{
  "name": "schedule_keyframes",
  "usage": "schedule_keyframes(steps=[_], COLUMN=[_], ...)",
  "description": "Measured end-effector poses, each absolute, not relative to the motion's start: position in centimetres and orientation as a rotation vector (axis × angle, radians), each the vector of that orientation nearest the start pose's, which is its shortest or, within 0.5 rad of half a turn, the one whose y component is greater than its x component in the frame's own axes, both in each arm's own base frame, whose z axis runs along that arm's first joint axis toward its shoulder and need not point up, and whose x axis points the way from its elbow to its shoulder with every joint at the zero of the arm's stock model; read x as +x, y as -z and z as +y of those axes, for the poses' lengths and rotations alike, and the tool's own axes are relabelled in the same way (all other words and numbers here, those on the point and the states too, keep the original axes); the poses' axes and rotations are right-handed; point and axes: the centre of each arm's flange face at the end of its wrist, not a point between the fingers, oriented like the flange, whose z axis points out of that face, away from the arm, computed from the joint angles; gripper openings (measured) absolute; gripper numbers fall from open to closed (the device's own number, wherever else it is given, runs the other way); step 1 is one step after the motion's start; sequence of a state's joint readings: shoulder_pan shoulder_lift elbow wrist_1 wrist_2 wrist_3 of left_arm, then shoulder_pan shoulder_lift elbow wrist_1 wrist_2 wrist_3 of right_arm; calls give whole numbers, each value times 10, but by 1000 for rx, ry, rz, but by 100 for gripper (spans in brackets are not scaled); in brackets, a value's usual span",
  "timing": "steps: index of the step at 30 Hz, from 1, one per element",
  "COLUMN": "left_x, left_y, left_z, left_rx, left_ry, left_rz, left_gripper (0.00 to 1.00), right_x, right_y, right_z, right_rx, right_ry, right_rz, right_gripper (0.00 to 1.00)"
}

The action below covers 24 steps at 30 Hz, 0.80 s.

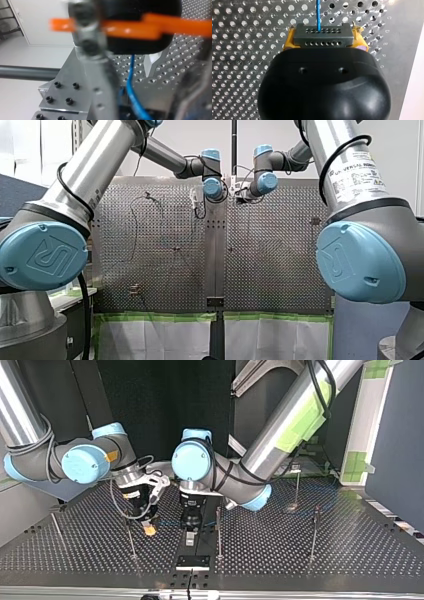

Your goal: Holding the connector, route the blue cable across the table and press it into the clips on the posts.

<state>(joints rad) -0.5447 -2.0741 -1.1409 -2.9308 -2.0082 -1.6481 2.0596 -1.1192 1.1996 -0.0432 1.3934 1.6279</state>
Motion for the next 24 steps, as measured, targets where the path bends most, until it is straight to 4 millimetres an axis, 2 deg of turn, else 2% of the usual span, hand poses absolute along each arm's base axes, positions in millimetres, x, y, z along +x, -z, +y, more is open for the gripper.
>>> schedule_keyframes(steps=[1,2,3,4,5,6,7,8,9,10,11,12,17,24], left_x=[551,551,551,550,550,550,549,549,548,548,547,547,542,535], left_y=[-420,-421,-421,-420,-420,-420,-420,-420,-419,-419,-419,-418,-415,-396], left_z=[-440,-439,-439,-438,-438,-438,-438,-438,-439,-439,-439,-440,-443,-443], left_rx=[-26,-28,-28,-28,-27,-25,-24,-23,-21,-19,-18,-15,-4,-11], left_ry=[190,184,178,173,170,167,165,164,162,161,160,159,159,127], left_rz=[1451,1452,1455,1458,1461,1464,1466,1467,1470,1473,1475,1478,1488,1506], left_gripper=[88,88,68,63,63,45,35,35,20,9,9,0,0,0], right_x=[448,448,448,448,448,448,448,448,448,448,448,448,447,448], right_y=[-410,-410,-410,-410,-410,-410,-410,-410,-410,-410,-410,-410,-410,-409], right_z=[-521,-521,-521,-521,-521,-521,-521,-521,-521,-521,-521,-521,-522,-521], right_rx=[1706,1706,1706,1706,1706,1706,1706,1706,1706,1706,1706,1706,1705,1709], right_ry=[-1696,-1696,-1696,-1696,-1696,-1696,-1696,-1696,-1696,-1696,-1696,-1697,-1695,-1699], right_rz=[-897,-897,-897,-897,-897,-896,-896,-896,-896,-896,-896,-896,-898,-907], right_gripper=[0,0,0,0,0,0,0,0,0,0,0,0,0,0])
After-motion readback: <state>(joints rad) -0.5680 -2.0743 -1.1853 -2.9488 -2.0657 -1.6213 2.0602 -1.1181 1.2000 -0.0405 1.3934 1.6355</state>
